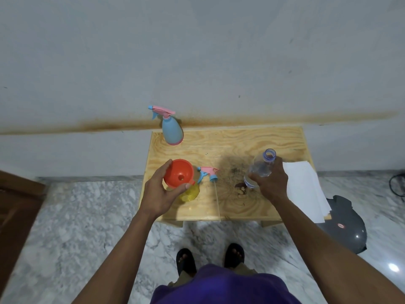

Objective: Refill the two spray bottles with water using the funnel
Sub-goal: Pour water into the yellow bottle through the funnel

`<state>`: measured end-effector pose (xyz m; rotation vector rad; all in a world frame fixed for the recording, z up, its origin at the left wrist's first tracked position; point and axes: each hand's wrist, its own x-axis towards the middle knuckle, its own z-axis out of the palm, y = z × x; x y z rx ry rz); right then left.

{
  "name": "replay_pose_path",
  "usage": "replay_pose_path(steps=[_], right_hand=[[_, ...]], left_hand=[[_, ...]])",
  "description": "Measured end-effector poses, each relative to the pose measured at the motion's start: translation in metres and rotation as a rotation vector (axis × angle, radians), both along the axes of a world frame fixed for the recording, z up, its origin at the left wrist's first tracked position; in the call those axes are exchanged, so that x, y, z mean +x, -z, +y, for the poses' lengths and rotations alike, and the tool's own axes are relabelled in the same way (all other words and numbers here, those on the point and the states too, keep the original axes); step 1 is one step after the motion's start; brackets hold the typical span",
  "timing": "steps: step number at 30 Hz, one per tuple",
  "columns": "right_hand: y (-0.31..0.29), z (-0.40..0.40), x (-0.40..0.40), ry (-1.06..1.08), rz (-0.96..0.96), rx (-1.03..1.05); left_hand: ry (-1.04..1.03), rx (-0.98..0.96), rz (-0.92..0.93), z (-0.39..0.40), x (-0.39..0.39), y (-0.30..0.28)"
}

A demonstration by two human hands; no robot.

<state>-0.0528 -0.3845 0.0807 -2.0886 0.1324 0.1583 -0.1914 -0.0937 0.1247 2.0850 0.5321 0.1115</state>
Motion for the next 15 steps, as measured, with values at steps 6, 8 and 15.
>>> replay_pose_path(steps=[6,8,15], right_hand=[[-0.002,0.001,0.0,-0.02,-0.001,0.002],[-0.004,0.001,-0.001,-0.012,-0.011,-0.01],[-0.003,-0.003,0.001,-0.018,-0.003,-0.036]], left_hand=[[-0.031,0.009,-0.023,-0.003,0.001,0.001],[-0.044,0.024,-0.037,-0.004,0.001,0.001],[-0.172,-0.036,-0.109,-0.014,-0.001,-0.007]])
